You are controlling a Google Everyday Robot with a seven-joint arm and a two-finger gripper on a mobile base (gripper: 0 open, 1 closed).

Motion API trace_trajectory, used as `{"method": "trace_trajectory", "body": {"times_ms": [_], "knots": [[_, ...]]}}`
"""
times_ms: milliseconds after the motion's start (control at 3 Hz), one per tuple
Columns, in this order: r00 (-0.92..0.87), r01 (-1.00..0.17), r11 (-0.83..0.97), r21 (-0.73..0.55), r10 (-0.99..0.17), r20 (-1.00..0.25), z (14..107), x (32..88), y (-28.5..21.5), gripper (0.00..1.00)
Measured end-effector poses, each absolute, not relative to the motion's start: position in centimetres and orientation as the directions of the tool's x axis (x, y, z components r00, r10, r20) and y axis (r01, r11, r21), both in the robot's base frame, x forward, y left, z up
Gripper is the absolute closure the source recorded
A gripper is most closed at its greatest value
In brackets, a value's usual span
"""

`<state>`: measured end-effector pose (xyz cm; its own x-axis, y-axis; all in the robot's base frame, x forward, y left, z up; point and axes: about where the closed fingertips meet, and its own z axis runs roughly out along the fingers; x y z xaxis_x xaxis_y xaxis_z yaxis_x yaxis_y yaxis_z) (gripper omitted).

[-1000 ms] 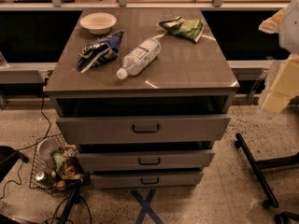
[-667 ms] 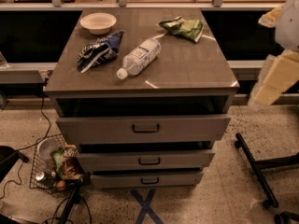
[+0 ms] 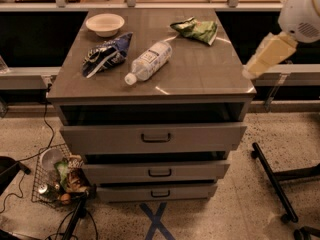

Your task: Move green jalapeno chip bag near paper bowl

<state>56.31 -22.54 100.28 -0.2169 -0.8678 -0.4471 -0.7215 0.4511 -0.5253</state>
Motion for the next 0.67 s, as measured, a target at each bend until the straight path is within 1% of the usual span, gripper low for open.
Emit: {"method": "trace_trajectory", "body": {"times_ms": [333, 667], "knots": [[-0.162, -0.592, 0.57, -0.57, -0.777, -0.608, 102.2, 64.5, -23.2, 0.0], [-0.123, -0.54, 0.628, -0.561, -0.718, -0.685, 102.9, 69.0, -23.3, 0.0]]}}
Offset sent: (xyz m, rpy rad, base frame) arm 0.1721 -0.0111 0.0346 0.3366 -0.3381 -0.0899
